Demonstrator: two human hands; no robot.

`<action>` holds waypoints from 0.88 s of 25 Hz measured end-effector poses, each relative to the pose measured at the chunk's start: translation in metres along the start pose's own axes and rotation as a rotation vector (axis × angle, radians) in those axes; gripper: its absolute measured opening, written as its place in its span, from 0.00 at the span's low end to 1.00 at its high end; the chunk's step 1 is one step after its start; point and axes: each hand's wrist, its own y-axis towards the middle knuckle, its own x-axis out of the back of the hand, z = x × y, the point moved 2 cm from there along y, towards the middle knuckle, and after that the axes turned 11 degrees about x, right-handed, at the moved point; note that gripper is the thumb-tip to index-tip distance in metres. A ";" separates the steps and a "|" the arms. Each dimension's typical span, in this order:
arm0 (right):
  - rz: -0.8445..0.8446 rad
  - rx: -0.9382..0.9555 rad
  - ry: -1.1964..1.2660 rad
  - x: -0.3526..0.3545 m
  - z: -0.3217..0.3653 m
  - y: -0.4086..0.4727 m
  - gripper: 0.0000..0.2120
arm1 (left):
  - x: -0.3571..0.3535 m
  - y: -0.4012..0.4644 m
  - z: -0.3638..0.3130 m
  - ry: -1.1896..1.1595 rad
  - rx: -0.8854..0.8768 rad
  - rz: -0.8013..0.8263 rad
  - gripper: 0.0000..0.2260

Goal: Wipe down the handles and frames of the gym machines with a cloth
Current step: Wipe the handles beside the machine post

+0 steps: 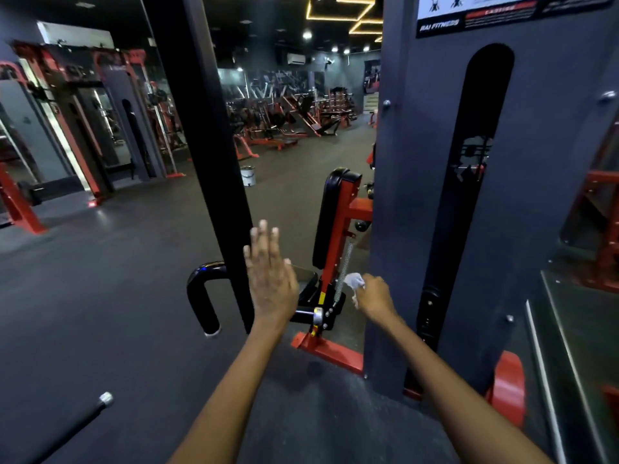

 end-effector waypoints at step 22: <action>-0.160 0.445 -0.423 0.020 -0.060 0.114 0.09 | -0.183 0.008 -0.022 0.357 0.325 0.605 0.20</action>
